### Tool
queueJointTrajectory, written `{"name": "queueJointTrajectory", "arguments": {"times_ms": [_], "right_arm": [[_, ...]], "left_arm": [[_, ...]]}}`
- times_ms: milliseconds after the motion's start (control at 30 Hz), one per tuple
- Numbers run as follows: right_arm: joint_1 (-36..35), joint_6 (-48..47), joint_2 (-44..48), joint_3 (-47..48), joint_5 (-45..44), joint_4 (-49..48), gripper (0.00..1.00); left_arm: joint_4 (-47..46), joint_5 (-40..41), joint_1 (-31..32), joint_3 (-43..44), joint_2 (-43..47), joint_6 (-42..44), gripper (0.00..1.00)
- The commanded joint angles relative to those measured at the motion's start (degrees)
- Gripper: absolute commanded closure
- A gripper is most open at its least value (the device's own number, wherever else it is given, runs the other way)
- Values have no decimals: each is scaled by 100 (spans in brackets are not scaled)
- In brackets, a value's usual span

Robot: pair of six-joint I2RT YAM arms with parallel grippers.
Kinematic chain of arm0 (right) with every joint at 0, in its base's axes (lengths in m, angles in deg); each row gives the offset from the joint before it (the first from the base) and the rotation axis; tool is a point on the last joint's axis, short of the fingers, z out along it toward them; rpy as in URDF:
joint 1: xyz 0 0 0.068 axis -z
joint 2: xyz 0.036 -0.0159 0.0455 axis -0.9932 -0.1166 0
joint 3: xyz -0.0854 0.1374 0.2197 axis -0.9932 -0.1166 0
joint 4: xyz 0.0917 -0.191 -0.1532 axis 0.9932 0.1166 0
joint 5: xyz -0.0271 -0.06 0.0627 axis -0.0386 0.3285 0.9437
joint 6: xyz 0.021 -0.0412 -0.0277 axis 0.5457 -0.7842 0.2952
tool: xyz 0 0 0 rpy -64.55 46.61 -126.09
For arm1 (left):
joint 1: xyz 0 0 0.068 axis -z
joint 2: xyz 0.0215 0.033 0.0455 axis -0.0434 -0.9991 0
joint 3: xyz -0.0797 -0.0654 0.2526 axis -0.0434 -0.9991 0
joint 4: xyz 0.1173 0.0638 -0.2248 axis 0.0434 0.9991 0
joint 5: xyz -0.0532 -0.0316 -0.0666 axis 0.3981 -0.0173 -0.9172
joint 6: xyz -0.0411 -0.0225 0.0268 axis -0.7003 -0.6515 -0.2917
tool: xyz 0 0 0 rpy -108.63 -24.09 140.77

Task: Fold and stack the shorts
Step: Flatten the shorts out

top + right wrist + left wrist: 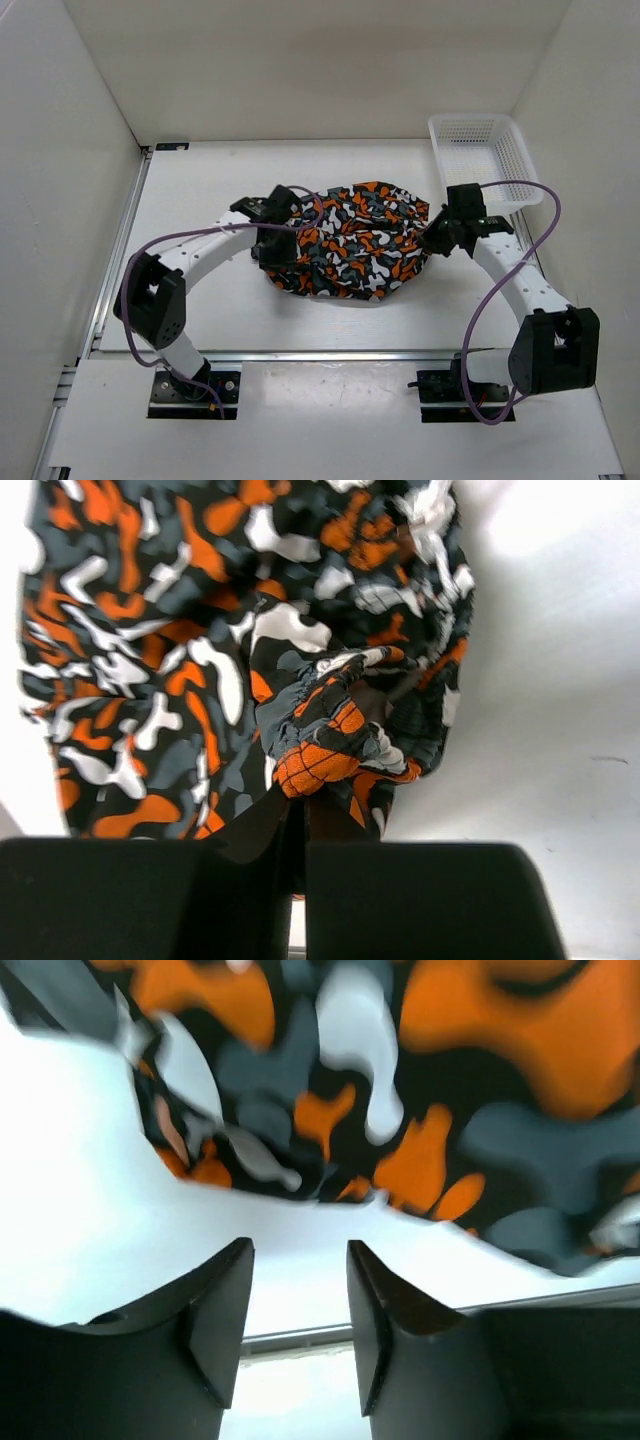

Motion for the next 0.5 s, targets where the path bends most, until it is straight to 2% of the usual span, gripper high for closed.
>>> {"name": "queueJointTrajectory", "arguments": {"times_ms": [0, 33, 100, 267, 400, 467], "right_arm": [[-15, -220, 252, -91, -41, -8, 100], [-15, -220, 252, -92, -41, -8, 100], [-15, -220, 252, -145, -41, -8, 100], [-15, -273, 374, -198, 73, -8, 100], [-15, -325, 480, -198, 74, 44, 100], [-15, -326, 611, -250, 74, 44, 100]], "left_arm": [[-232, 792, 395, -135, 307, 21, 48], [-232, 846, 457, -135, 307, 21, 42], [-372, 847, 458, -135, 203, 21, 17], [-495, 1329, 510, 224, -465, 214, 12], [-548, 1603, 510, 759, -1228, 389, 12], [-600, 1655, 510, 927, -1423, 451, 15]]}}
